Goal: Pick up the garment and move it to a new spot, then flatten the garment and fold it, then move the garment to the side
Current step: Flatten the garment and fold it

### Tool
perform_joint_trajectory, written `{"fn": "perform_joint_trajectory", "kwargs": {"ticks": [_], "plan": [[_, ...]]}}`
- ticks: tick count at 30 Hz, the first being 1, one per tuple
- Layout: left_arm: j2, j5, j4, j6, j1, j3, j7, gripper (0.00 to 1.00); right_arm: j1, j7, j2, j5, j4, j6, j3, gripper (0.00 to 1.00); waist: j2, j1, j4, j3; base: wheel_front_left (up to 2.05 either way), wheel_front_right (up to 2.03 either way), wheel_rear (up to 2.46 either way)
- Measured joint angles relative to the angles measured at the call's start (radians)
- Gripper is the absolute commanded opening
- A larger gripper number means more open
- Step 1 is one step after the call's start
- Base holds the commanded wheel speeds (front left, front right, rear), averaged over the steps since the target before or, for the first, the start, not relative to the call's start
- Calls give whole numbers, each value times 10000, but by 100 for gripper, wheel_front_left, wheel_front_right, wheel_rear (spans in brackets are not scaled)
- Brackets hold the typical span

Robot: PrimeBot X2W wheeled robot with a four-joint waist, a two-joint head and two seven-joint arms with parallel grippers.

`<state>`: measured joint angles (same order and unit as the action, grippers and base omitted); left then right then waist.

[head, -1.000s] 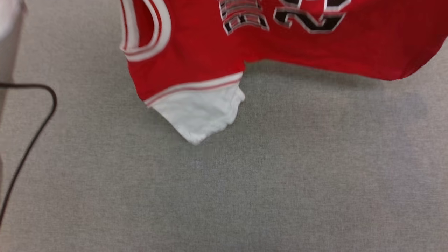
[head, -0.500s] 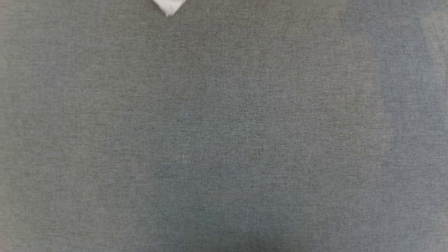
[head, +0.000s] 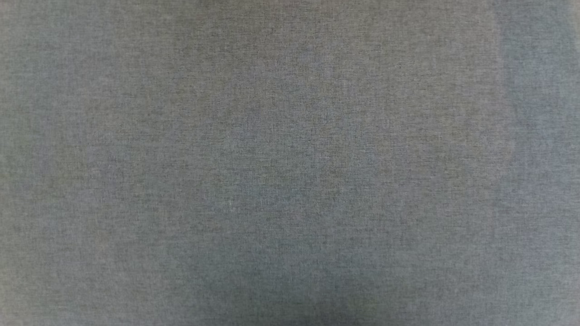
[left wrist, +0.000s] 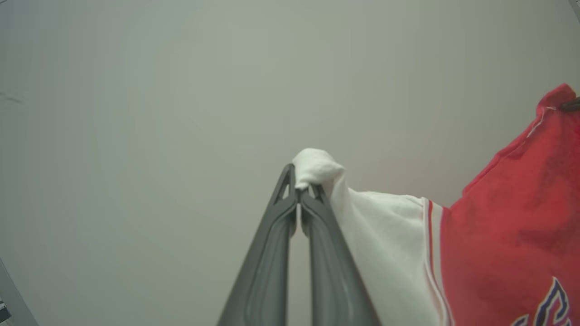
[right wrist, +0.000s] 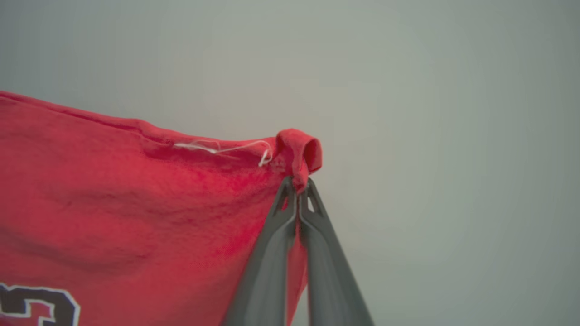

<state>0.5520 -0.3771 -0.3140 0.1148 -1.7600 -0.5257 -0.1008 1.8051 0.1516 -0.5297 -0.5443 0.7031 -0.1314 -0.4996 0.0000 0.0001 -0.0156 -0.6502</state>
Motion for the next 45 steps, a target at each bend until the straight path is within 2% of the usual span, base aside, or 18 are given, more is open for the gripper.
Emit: {"fn": "perform_joint_trajectory", "kwargs": {"ticks": [8, 15, 24, 28, 33, 38, 45], "plan": [[128, -633, -779, 2, 1756, -165, -589, 0, -1805, -943, 194, -825, 836, 0, -1043, 0, 0, 0, 59, 403, 0, 0, 0], [46, -1269, -1415, 33, 3354, -443, -988, 0, -3534, -1592, 316, -1735, 815, 0, -1831, 0, 0, -2, 73, 1127, 0, 0, 0], [-504, -1793, -2217, 31, 5853, -635, -1465, 0, -5810, -2385, 416, -2483, 407, 0, -2978, 0, 0, -2, 102, 2096, 0, 0, 0], [-543, -1801, -2159, 31, 7200, -617, -1542, 0, -6869, -2623, 6, -2849, -150, 0, -3570, 0, 0, -2, 136, 2586, 0, 0, 0], [-681, -1666, -1250, 4, 9294, -393, -1551, 0, -8379, -2709, -763, -3112, -899, 0, -4284, 0, 0, -3, 221, 3206, 0, 0, 0], [-836, -1563, -604, -134, 11363, -222, -1551, 0, -9509, -2926, -1104, -3442, -1448, 0, -4445, 0, 0, -2, 289, 3752, 0, 0, 0], [-779, -1519, 236, -370, 14087, 115, -1551, 0, -11441, -3018, -1523, -3659, -2086, 0, -4564, 0, 0, -3, 324, 4586, 0, 0, 0]]}}
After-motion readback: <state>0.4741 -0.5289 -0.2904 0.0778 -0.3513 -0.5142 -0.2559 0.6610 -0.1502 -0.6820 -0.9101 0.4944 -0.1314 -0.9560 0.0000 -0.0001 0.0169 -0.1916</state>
